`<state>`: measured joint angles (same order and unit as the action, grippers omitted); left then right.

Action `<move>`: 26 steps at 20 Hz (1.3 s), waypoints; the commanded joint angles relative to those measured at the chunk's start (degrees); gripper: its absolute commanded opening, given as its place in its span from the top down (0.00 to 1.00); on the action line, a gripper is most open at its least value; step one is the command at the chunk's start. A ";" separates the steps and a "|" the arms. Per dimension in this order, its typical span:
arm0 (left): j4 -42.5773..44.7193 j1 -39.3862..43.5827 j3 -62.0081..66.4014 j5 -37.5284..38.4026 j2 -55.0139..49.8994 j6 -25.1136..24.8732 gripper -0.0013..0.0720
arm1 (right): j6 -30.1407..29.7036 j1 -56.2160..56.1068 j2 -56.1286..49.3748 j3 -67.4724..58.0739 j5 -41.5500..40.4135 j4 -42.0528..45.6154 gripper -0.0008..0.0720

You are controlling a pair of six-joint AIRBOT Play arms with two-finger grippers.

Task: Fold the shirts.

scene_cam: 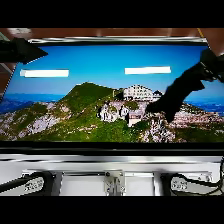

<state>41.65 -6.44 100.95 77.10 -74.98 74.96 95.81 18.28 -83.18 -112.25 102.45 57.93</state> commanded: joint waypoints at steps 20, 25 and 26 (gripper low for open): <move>-0.02 1.11 -0.02 6.54 -0.52 0.96 0.93 | -10.97 27.67 -14.08 -0.70 -3.26 26.47 0.91; -0.02 2.95 -0.02 6.97 -0.55 0.96 0.93 | -9.60 46.49 -14.75 8.00 -4.24 22.53 0.91; 0.00 3.48 -0.02 6.97 -0.55 0.96 0.93 | -9.33 49.66 -14.75 10.80 -3.96 21.20 0.91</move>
<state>41.63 -3.99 100.95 83.53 -75.48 75.85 85.80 58.26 -97.36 -106.94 98.00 82.08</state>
